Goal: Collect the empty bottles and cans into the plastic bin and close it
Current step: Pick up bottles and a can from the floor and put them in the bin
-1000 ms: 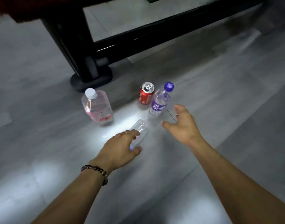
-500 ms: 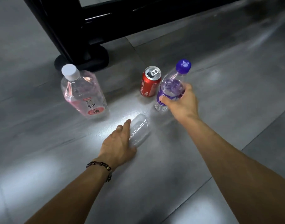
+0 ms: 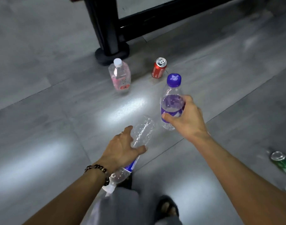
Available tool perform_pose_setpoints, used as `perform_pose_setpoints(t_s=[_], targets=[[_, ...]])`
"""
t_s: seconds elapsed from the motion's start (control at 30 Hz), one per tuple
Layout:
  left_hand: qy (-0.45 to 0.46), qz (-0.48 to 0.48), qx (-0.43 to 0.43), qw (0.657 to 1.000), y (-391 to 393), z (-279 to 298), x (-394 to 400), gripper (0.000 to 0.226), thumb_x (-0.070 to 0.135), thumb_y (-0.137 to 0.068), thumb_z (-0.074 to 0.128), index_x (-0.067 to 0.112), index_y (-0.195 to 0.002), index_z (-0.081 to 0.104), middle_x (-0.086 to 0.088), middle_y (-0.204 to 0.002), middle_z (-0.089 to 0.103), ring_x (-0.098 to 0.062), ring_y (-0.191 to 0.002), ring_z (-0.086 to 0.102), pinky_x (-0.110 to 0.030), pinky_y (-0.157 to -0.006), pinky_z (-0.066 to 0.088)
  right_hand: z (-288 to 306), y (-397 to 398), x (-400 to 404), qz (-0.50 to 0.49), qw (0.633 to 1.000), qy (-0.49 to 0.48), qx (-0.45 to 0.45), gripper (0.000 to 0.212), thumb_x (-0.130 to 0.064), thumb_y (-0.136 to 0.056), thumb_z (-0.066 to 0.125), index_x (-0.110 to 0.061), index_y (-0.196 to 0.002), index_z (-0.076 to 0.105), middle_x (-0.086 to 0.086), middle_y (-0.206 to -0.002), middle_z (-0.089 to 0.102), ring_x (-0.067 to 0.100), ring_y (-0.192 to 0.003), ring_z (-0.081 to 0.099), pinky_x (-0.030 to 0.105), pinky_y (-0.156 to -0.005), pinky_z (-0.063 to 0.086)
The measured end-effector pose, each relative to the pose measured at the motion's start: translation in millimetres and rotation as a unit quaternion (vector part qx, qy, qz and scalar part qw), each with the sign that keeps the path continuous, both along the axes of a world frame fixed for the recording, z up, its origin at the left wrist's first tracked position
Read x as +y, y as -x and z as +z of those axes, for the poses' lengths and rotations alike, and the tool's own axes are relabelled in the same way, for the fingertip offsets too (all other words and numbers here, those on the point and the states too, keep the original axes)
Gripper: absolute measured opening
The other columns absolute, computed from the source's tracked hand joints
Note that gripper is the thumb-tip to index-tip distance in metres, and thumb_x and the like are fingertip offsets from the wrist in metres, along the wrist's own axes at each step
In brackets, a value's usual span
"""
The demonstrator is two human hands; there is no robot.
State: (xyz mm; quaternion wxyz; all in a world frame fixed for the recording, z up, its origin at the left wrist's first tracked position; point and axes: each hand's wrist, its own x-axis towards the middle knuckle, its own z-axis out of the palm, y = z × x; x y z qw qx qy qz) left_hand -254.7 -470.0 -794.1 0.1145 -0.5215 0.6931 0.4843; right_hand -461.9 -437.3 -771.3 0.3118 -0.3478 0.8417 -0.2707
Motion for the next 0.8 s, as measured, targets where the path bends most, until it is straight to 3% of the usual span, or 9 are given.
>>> perform_pose_setpoints(t_s=[0.2,0.5,0.57,0.63,0.73,0.8], targets=[[-0.006,0.142,-0.005,0.990,-110,82,71,0.087,0.054,-0.077,0.069,0.024,-0.147,0.026,0.001,-0.123,0.059,-0.021,-0.105,0.058,-0.028,-0.087,0.042,76,-113,45,0.083,0.996,-0.011,-0.028,0.058,-0.027,-0.066,0.084,-0.021,-0.115,0.054,-0.007,-0.100,0.062,0.013,-0.087,0.059,0.023,-0.075,0.046],[-0.004,0.316,-0.041,0.948,-311,148,226,0.078,0.049,-0.075,0.071,0.027,-0.140,0.034,0.009,-0.106,0.060,-0.014,-0.092,0.058,-0.027,-0.076,0.044,123,-327,139,0.245,0.963,-0.066,-0.095,0.060,-0.032,-0.066,0.081,-0.023,-0.118,0.052,-0.007,-0.106,0.062,0.014,-0.094,0.059,0.027,-0.080,0.049],[-0.010,0.358,-0.037,0.933,-361,153,259,0.065,0.042,-0.077,0.072,0.029,-0.133,0.042,0.019,-0.090,0.060,-0.002,-0.081,0.059,-0.019,-0.065,0.043,123,-381,158,0.275,0.953,-0.076,-0.104,0.061,-0.033,-0.065,0.081,-0.024,-0.118,0.053,-0.007,-0.107,0.062,0.013,-0.095,0.060,0.028,-0.081,0.050],[-0.022,0.390,-0.037,0.920,-409,154,288,0.061,0.040,-0.079,0.072,0.030,-0.131,0.042,0.024,-0.084,0.058,0.004,-0.078,0.058,-0.018,-0.063,0.044,121,-435,177,0.300,0.945,-0.079,-0.108,0.057,-0.035,-0.066,0.081,-0.026,-0.114,0.053,-0.007,-0.106,0.062,0.013,-0.094,0.060,0.029,-0.082,0.050],[-0.031,0.428,-0.067,0.901,-485,147,334,0.076,0.048,-0.076,0.072,0.026,-0.139,0.036,0.010,-0.101,0.062,-0.016,-0.090,0.059,-0.031,-0.078,0.047,118,-518,208,0.321,0.936,-0.082,-0.118,0.054,-0.035,-0.068,0.081,-0.025,-0.113,0.052,-0.009,-0.103,0.061,0.012,-0.092,0.059,0.025,-0.077,0.046],[-0.038,0.468,-0.076,0.880,-533,139,366,0.082,0.050,-0.075,0.073,0.024,-0.142,0.033,-0.003,-0.117,0.061,-0.021,-0.098,0.058,-0.033,-0.084,0.047,116,-571,232,0.321,0.935,-0.076,-0.132,0.052,-0.035,-0.069,0.081,-0.028,-0.112,0.052,-0.014,-0.101,0.060,0.009,-0.091,0.059,0.021,-0.075,0.045]])
